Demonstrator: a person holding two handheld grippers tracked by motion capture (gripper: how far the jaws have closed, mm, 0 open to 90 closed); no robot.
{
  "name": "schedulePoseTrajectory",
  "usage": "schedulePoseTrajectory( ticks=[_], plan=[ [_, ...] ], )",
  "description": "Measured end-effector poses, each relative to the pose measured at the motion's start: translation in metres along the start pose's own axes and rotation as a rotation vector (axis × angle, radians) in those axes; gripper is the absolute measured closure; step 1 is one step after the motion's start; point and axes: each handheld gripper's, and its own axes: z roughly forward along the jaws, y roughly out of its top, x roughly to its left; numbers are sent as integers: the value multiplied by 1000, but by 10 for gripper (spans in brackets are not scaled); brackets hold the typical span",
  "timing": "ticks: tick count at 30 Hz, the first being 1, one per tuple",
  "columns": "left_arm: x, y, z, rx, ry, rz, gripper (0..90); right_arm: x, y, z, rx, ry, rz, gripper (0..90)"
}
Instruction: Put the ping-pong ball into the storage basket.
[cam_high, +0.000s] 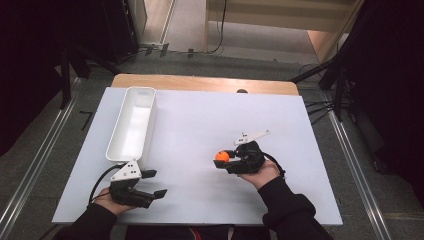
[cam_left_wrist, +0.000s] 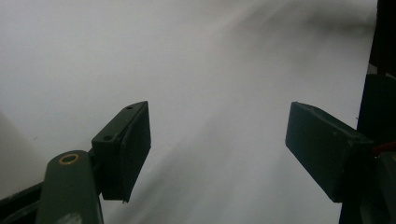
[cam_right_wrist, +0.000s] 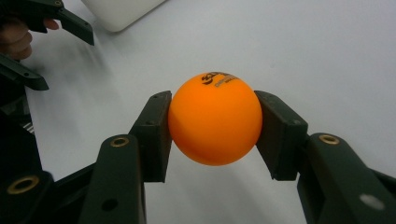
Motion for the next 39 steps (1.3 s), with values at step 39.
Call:
schedulePoseTrajectory(
  ticks=[39],
  plan=[
    [0,0,0,3,-3,2,228,11,33,22,16,41,-28,488]
  ],
)
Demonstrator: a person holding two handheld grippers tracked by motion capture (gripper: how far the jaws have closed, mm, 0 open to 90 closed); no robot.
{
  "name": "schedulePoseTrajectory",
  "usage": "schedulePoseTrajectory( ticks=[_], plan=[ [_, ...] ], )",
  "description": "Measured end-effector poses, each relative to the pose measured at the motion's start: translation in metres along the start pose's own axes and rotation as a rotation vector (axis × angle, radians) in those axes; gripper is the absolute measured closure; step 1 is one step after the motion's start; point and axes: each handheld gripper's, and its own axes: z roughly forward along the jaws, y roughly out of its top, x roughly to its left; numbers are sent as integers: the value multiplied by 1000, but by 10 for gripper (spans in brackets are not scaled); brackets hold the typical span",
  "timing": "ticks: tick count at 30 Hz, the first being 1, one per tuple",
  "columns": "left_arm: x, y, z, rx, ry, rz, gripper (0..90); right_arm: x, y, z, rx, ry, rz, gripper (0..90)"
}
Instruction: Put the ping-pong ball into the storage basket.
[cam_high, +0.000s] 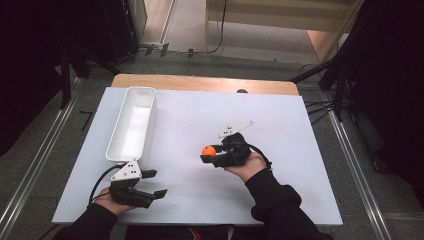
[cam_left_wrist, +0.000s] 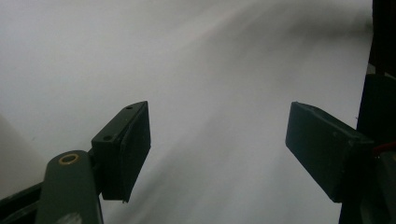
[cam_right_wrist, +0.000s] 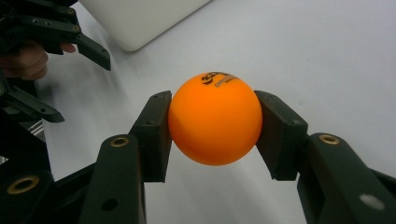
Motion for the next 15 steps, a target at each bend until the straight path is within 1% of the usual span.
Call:
schedulePoseTrajectory(
  ticks=[1,5,8,13,15],
  plan=[
    [0,0,0,2,0,1,228,1,1,0,3,1,7,488],
    [0,0,0,3,0,2,228,1,4,2,1,2,0,488],
    [0,0,0,-1,-1,0,228,2,7,3,4,7,4,488],
    [0,0,0,-4,-1,-1,228,5,14,8,7,15,-11,488],
    [0,0,0,-4,-2,-1,228,6,15,9,5,16,-8,489]
  ],
)
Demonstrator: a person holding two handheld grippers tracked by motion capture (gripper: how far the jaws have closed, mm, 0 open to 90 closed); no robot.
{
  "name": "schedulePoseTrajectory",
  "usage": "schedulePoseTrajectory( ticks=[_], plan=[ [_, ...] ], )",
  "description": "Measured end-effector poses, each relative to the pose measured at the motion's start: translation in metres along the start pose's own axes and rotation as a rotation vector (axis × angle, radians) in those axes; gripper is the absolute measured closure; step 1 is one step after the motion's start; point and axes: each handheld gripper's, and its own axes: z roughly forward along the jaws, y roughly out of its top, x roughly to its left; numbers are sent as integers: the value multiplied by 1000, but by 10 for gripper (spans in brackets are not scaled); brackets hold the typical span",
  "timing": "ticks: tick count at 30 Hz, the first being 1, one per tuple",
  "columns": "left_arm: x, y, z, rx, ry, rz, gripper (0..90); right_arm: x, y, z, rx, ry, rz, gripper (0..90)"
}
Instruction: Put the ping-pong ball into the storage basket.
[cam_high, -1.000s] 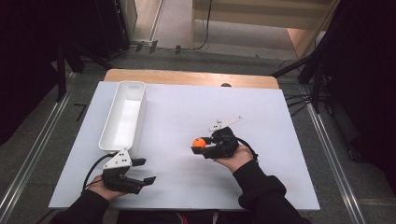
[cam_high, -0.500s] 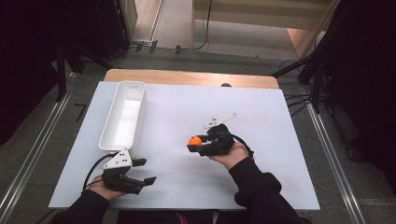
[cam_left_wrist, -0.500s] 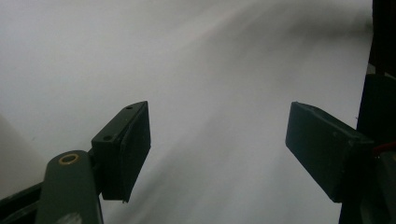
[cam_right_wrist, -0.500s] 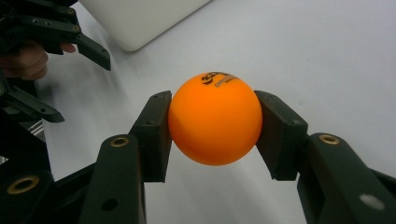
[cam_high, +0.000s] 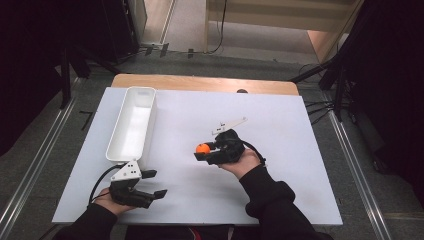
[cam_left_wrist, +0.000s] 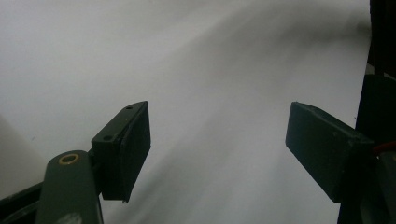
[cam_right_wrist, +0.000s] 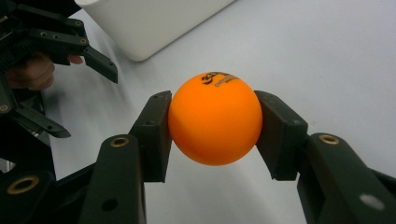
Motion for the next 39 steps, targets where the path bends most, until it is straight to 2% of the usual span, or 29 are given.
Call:
schedulePoseTrajectory(
  ticks=[10,20,39],
  plan=[
    [0,0,0,1,-1,1,228,7,13,10,1,15,-21,488],
    [-1,0,0,-3,-1,-1,228,7,22,17,13,16,-40,488],
    [0,0,-1,-5,-1,-5,228,7,48,27,-15,41,-47,489]
  ],
)
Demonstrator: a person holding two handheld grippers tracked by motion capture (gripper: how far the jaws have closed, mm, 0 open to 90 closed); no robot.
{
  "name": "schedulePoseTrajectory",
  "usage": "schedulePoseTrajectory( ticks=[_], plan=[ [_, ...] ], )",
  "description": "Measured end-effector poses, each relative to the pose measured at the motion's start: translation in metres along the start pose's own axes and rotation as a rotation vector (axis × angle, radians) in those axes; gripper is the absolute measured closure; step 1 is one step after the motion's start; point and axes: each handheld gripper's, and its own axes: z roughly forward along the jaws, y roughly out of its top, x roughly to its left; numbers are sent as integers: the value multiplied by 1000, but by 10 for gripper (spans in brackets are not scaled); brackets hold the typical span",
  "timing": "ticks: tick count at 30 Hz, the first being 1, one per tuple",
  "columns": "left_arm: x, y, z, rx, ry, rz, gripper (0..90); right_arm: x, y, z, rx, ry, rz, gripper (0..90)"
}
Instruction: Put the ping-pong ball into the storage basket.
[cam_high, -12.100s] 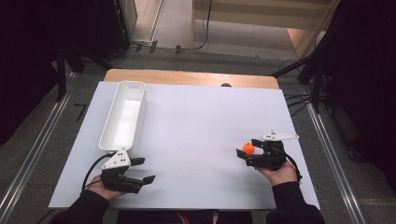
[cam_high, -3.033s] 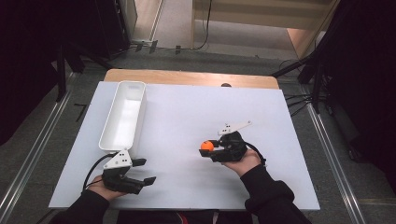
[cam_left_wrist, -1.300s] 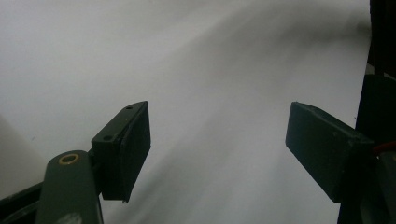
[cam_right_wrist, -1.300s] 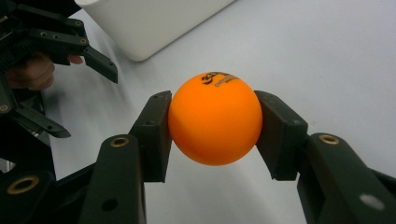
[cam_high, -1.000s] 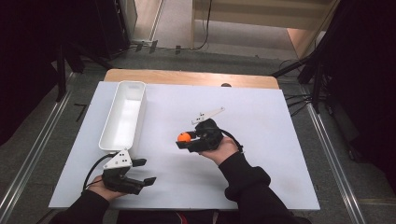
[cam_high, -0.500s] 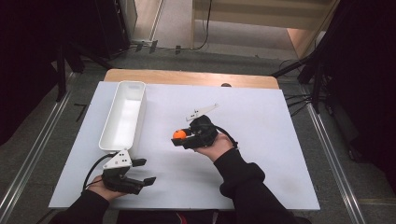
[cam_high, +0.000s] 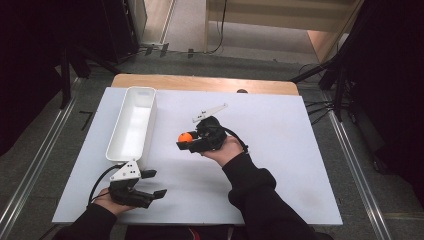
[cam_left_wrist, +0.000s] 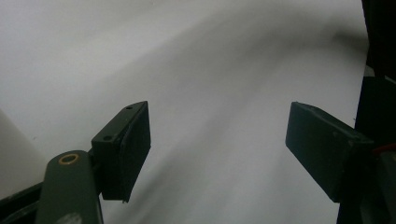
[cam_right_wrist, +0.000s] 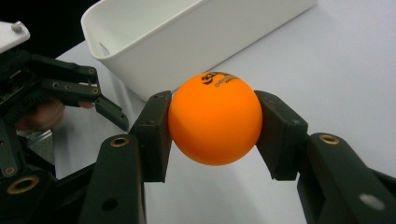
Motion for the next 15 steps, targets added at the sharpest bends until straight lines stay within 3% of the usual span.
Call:
schedulePoseTrajectory(
  ticks=[15],
  plan=[
    [0,0,0,-4,-1,0,229,-2,16,10,0,5,9,488]
  ],
)
